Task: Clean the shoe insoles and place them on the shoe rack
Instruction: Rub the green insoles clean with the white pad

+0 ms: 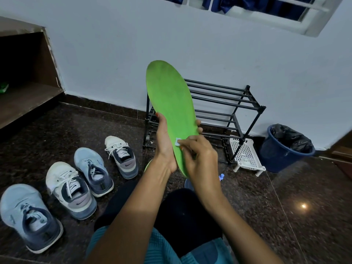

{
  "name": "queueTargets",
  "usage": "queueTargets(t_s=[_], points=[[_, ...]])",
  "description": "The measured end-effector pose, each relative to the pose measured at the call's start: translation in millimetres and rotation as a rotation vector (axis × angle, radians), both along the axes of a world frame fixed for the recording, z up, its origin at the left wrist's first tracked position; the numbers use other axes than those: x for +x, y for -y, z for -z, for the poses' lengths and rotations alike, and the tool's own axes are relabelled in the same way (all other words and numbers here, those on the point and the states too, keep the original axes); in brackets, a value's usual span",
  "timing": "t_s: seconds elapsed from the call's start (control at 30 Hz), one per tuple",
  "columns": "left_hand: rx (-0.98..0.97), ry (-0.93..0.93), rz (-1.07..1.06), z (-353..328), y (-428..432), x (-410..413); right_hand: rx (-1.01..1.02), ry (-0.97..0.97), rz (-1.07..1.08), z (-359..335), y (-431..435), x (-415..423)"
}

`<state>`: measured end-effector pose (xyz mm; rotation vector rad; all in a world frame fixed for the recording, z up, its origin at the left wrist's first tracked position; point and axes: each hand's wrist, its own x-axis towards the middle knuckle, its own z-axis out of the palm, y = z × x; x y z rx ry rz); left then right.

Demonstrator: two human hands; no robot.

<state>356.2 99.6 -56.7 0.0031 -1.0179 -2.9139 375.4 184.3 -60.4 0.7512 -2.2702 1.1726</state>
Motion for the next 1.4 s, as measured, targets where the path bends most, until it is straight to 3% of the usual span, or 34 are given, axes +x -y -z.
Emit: queueTargets(t_s=[0.17,0.37,0.7,0.97,1.23,1.4], points=[[-0.052,0.016,-0.011,2,0,0,-0.006,-0.028,0.047,-1,5,-8],[0.048,-0.015,0.010,-1,0,1,-0.065,0.021,-0.070,4,0,11],[-0.055,0.026,-0.038,1,-1,1,0.023,-0.048,0.059,1,4,-10],[0.058,-0.010,-0.022,-2,0,1,0.003,0.003,-0.079,7,-6,7],[-0.042,0.014,-0.021,0,-1,0,0.136,-0.140,0.135,8,-10,-9],[-0.001,0.004,-0.043,-1,0,1,0.048,-0.047,-0.009,8,-10,0]])
